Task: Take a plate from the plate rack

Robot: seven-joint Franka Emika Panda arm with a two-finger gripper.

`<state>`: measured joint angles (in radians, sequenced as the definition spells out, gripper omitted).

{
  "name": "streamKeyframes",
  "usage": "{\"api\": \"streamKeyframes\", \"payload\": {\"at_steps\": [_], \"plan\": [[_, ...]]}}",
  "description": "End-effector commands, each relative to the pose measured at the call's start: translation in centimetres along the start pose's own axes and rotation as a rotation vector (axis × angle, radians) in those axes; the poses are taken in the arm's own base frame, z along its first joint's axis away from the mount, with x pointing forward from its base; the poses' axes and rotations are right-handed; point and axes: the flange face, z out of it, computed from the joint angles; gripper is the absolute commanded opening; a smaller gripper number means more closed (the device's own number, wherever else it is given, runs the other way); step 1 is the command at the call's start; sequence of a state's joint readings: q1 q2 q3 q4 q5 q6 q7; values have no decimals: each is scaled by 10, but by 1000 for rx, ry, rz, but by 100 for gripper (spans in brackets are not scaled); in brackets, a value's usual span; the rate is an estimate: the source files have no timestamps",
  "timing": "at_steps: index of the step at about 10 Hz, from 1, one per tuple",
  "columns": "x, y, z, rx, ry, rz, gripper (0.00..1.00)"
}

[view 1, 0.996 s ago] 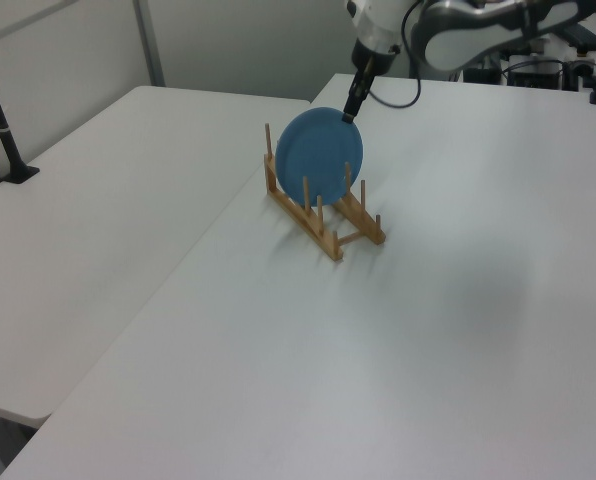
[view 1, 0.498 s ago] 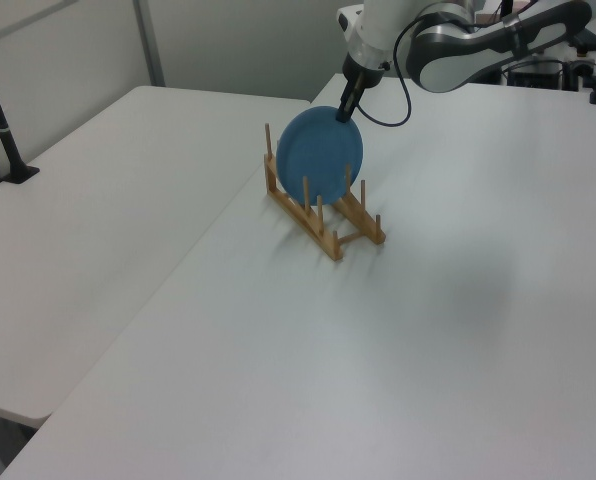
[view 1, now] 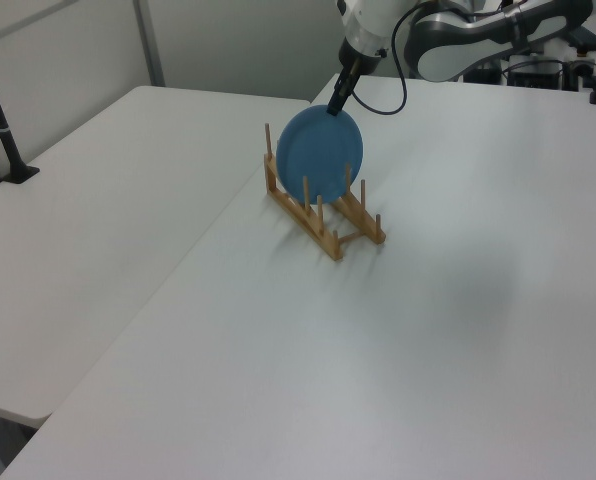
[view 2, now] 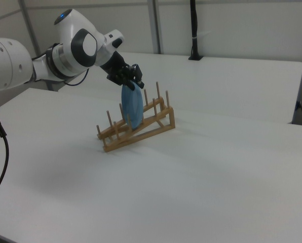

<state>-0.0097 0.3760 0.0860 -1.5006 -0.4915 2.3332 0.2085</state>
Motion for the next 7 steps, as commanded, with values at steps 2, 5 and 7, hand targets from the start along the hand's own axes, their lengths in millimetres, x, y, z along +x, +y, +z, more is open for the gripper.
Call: {"api": "streamKeyframes", "payload": {"at_steps": [2, 5, 7], "plan": [[0, -2, -3, -33, 18, -8, 17], [2, 3, -10, -36, 27, -4, 0], [6, 18, -36, -49, 55, 11, 0]]}}
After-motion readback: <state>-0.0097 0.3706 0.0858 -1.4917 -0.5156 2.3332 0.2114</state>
